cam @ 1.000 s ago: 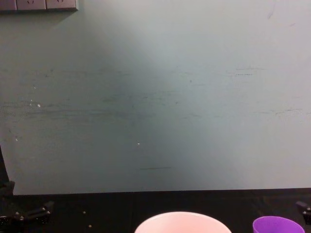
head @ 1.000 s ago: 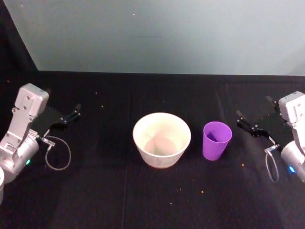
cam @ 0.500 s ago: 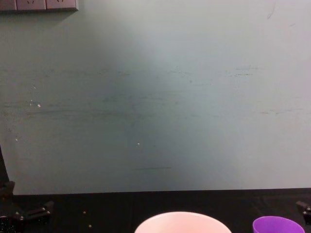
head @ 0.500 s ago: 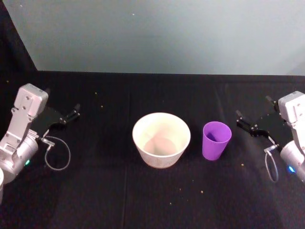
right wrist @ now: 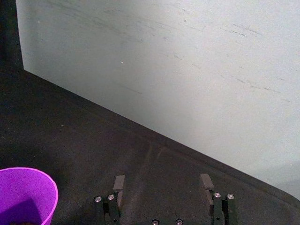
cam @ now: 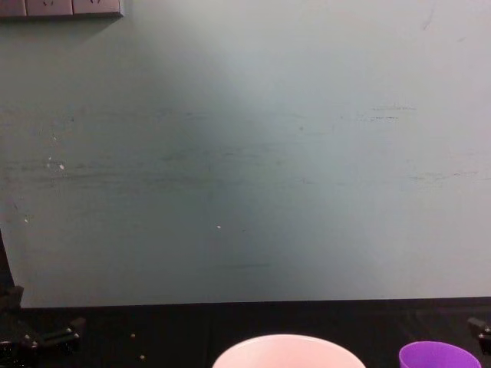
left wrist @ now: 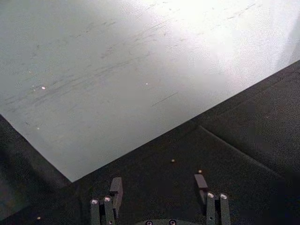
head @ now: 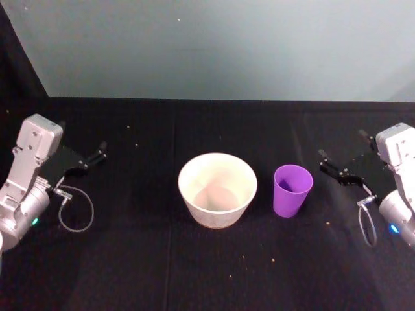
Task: Pick up the cup and pour the mung beans from the cup into the bowl.
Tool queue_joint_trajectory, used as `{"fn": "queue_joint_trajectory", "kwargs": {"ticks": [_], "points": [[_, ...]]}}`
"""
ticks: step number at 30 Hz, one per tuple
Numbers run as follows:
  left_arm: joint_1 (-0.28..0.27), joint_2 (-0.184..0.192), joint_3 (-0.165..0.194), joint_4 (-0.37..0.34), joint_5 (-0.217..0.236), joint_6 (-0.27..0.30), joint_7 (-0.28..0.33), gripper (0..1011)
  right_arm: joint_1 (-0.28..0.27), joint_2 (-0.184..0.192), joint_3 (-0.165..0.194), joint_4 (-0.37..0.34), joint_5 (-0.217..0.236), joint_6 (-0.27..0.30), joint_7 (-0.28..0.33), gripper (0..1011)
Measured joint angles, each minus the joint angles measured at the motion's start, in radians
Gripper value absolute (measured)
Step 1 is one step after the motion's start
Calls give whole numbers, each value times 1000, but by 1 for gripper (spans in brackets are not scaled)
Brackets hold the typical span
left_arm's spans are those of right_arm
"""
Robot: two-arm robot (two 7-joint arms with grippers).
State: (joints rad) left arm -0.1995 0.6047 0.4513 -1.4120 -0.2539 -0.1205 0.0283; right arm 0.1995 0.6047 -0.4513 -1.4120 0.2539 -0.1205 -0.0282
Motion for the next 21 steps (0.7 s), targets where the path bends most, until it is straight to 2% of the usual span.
{"fn": "queue_joint_trajectory", "kwargs": {"ticks": [2, 6, 10, 11, 15, 16, 18, 19, 20, 21], "points": [[0, 0, 0, 0, 0, 0, 0, 1000, -1, 0, 2, 0, 0, -3, 1, 1002], [0, 0, 0, 0, 0, 0, 0, 1000, -26, 16, 32, -5, 11, -46, 18, 1002], [0, 0, 0, 0, 0, 0, 0, 1000, -76, 51, 76, -23, 62, -101, 74, 1002], [0, 0, 0, 0, 0, 0, 0, 1000, -94, 64, 90, -25, 88, -122, 103, 1002], [0, 0, 0, 0, 0, 0, 0, 1000, -126, 83, 110, -12, 141, -170, 177, 1002], [0, 0, 0, 0, 0, 0, 0, 1000, -137, 88, 114, 4, 166, -194, 219, 1002], [0, 0, 0, 0, 0, 0, 0, 1000, -145, 92, 116, 27, 205, -227, 289, 1002], [0, 0, 0, 0, 0, 0, 0, 1000, -145, 92, 116, 27, 205, -227, 289, 1002], [0, 0, 0, 0, 0, 0, 0, 1000, -148, 93, 112, 47, 229, -248, 340, 1002], [0, 0, 0, 0, 0, 0, 0, 1000, -148, 92, 110, 55, 241, -258, 366, 1002]]}}
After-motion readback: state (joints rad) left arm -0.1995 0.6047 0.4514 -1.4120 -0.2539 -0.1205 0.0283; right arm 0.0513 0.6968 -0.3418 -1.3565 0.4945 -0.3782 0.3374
